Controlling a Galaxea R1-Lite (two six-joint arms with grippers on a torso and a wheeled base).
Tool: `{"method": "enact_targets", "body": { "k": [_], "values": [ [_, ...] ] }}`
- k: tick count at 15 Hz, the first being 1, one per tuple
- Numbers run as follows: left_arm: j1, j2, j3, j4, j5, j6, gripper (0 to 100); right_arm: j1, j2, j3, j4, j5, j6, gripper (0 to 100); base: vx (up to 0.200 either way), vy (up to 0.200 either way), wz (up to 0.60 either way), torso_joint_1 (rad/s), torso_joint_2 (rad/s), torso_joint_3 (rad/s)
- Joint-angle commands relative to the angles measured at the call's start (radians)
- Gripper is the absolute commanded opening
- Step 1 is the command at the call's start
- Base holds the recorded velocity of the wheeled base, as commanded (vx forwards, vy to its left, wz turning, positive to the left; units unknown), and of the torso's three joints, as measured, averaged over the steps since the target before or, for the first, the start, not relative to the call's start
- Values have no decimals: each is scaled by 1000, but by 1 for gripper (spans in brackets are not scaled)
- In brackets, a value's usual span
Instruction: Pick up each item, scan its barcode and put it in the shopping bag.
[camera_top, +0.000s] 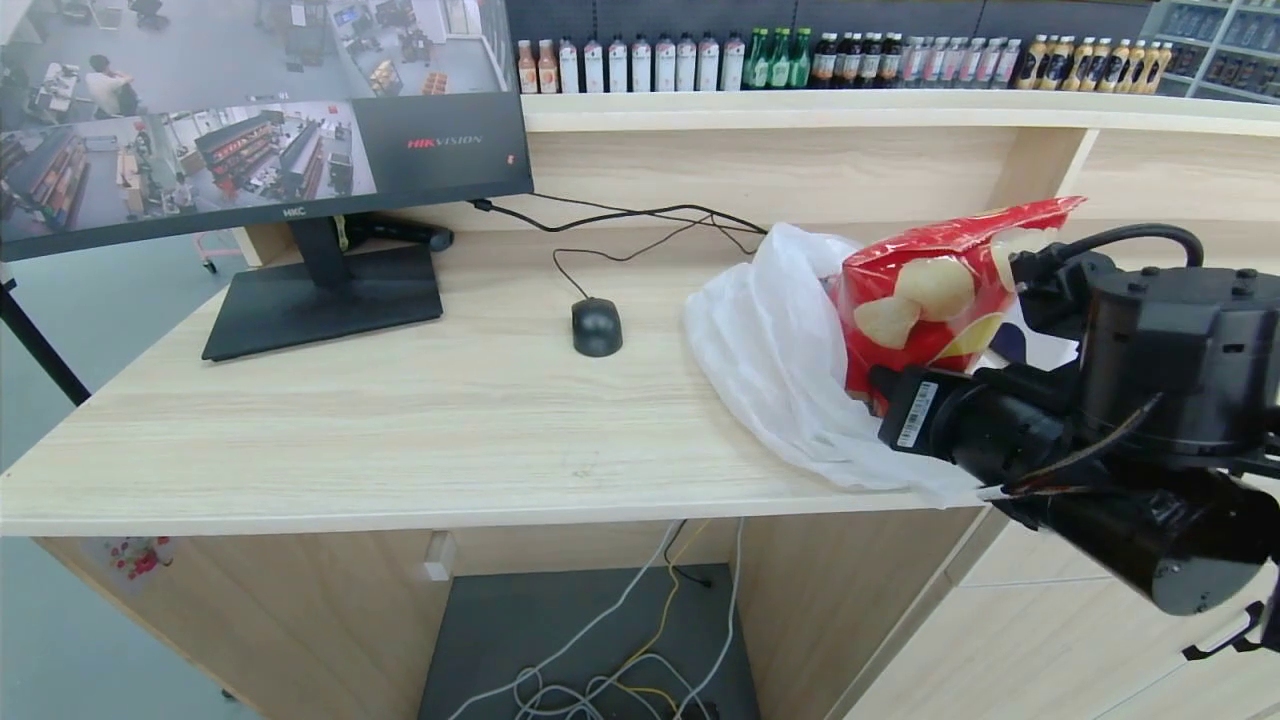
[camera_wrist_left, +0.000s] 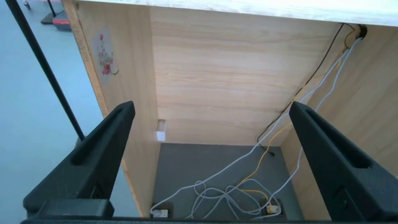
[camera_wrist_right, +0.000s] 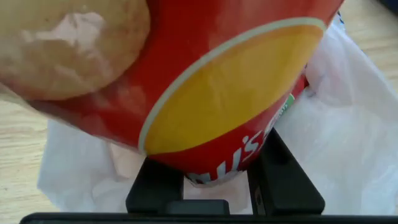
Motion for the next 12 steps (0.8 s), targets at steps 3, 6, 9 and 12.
{"method": "enact_targets", "body": {
  "k": [3, 6, 9, 12],
  "values": [
    [-1, 0, 0, 0, 0, 0, 100, 0, -1, 37, -72, 15, -50, 0, 0, 0, 0, 0, 0, 0],
    [1, 0, 0, 0, 0, 0, 100, 2, -16, 34, -74, 16, -50, 0, 0, 0, 0, 0, 0, 0],
    [1, 0, 0, 0, 0, 0, 100, 3, -47, 47, -72, 16, -50, 0, 0, 0, 0, 0, 0, 0],
    [-1, 0, 0, 0, 0, 0, 100, 3, -72, 68, -72, 16, -50, 0, 0, 0, 0, 0, 0, 0]
  ]
}}
